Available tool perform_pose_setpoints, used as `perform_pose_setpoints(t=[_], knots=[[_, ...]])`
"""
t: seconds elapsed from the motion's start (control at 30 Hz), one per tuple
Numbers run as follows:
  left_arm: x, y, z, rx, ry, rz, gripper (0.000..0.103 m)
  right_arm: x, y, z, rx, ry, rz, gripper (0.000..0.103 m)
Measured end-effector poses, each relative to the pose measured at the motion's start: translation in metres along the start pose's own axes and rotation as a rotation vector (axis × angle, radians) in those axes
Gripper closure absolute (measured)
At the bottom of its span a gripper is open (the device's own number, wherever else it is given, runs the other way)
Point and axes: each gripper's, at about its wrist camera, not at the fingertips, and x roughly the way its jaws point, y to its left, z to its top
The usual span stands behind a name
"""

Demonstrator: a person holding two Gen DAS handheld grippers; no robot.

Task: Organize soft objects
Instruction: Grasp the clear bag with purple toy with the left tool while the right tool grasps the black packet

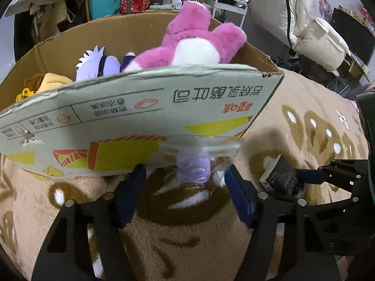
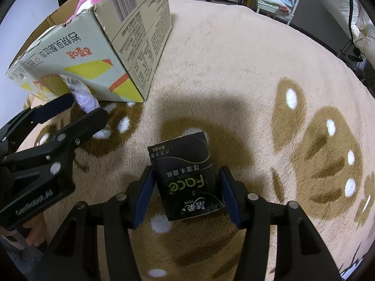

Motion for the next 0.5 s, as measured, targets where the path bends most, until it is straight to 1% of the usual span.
perform_pose_setpoints(t=[0.07, 0.1, 0.13, 0.2, 0.3, 0.43, 0.5], knots=[[0.000, -0.002, 0.000, 0.010, -0.002, 0.011, 0.039, 0.000, 0.000, 0.000, -0.001, 0.000, -0.001, 0.044], [-0.001, -0.004, 0.000, 0.018, -0.002, 0.014, 0.044, 0.000, 0.000, 0.000, 0.000, 0.000, 0.000, 0.044], [0.000, -0.006, -0.001, 0.026, 0.001, 0.015, 0.046, 0.000, 0.000, 0.000, -0.001, 0.000, 0.000, 0.044], [0.001, -0.008, -0.003, 0.040, 0.014, 0.023, 0.055, 0.000, 0.000, 0.000, 0.000, 0.000, 0.000, 0.044], [0.002, -0.011, -0.005, 0.062, 0.018, 0.033, 0.058, -0.001, 0.000, 0.001, -0.002, -0.003, 0.001, 0.044], [-0.002, -0.009, -0.008, 0.062, 0.012, 0.040, 0.059, -0.004, 0.002, 0.000, -0.007, -0.010, 0.002, 0.044], [-0.006, -0.007, -0.009, 0.061, 0.004, 0.055, 0.060, -0.007, 0.003, 0.000, -0.007, -0.016, 0.005, 0.044]])
